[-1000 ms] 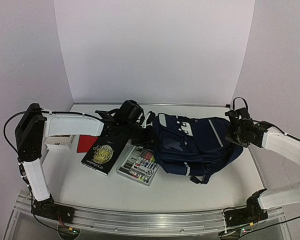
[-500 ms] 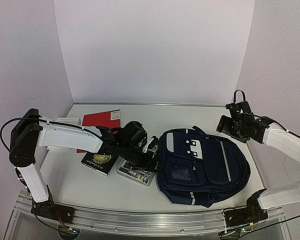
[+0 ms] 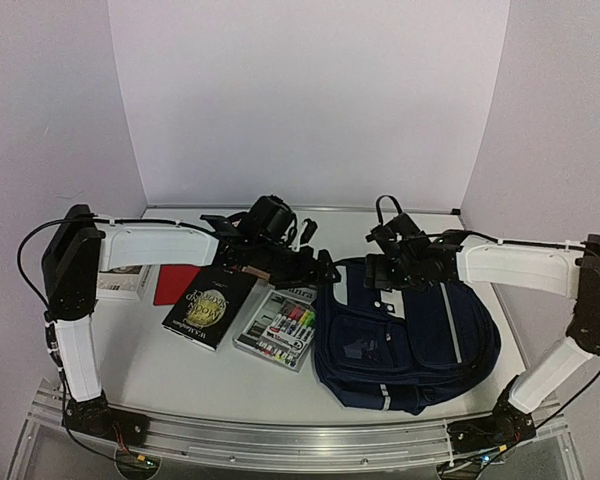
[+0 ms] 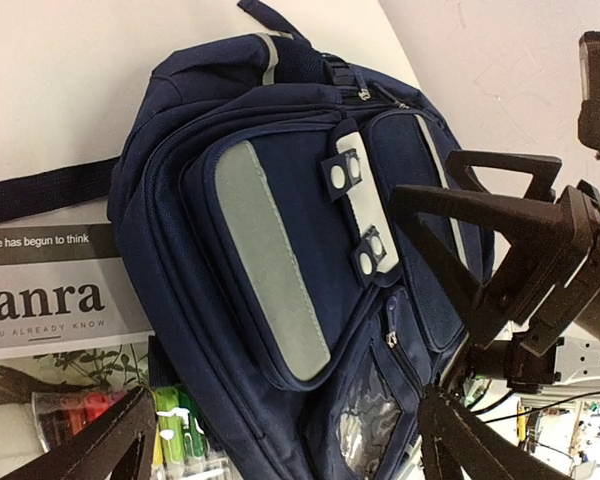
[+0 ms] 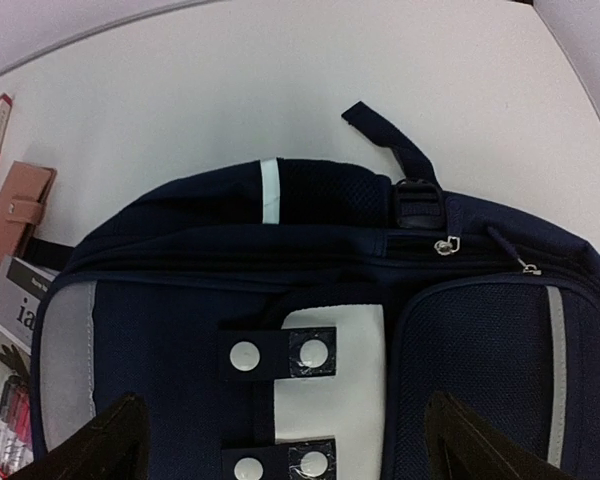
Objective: Pack the student bag
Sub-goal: Adjust the student bag at the center of the board, then unzip the student bag at the center of the board.
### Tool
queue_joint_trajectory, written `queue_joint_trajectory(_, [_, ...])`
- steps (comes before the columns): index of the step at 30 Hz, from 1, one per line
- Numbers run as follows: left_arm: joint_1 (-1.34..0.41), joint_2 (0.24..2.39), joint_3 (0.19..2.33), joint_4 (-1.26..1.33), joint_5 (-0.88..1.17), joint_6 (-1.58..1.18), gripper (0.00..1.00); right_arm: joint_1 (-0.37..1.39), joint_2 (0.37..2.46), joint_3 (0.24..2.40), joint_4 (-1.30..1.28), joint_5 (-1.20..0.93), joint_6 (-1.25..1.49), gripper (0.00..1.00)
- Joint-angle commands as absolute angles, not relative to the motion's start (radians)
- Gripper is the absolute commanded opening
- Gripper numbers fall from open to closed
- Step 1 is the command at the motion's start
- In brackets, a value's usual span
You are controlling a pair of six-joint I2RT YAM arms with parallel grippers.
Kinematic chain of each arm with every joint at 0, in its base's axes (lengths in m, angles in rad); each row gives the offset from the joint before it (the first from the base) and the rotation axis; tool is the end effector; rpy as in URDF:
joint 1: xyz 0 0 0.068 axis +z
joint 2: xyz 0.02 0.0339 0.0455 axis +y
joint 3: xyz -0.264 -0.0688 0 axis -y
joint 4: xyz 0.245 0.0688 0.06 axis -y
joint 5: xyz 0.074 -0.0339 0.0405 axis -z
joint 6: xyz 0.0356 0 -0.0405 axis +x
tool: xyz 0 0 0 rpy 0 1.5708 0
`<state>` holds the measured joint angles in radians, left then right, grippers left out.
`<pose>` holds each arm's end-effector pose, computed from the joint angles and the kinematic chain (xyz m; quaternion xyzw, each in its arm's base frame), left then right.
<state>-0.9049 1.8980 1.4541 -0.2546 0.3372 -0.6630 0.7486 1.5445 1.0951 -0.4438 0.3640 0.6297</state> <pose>0.2590 -0.3488 0.2433 0.1782 0.8785 -0.4018 0.1875 0.2482 0.2133 0.2414 0.0049 0.9295 0.0761 0.3608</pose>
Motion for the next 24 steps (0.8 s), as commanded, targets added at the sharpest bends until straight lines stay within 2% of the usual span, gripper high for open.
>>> queue_joint_trajectory(1, [-0.914, 1.982, 1.538, -0.285, 0.346, -0.657, 0.91, 0.765, 1.624, 1.152, -0.453, 0.428, 0.655, 0.89])
queue_joint_trajectory(10, [-0.914, 2.064, 1.595, -0.315, 0.300, -0.635, 0.91, 0.773, 1.758, 1.170, -0.453, 0.456, 0.655, 0.81])
queue_joint_trajectory(12, [-0.915, 2.073, 1.595, -0.310, 0.298, -0.637, 0.88, 0.774, 1.782, 1.174, -0.451, 0.455, 0.659, 0.78])
queue_joint_trajectory(16, [-0.914, 2.080, 1.580, -0.280, 0.298, -0.645, 0.76, 0.773, 1.820, 1.171, -0.449, 0.460, 0.681, 0.75])
queue_joint_trajectory(18, [-0.914, 2.081, 1.566, -0.265, 0.298, -0.652, 0.65, 0.773, 1.830, 1.166, -0.449, 0.464, 0.690, 0.72])
queue_joint_trajectory(22, [-0.915, 2.079, 1.540, -0.235, 0.293, -0.665, 0.50, 0.772, 1.832, 1.146, -0.450, 0.483, 0.704, 0.67])
queue_joint_trajectory(24, [-0.914, 2.080, 1.529, -0.226, 0.286, -0.671, 0.46, 0.772, 1.831, 1.136, -0.451, 0.494, 0.710, 0.65])
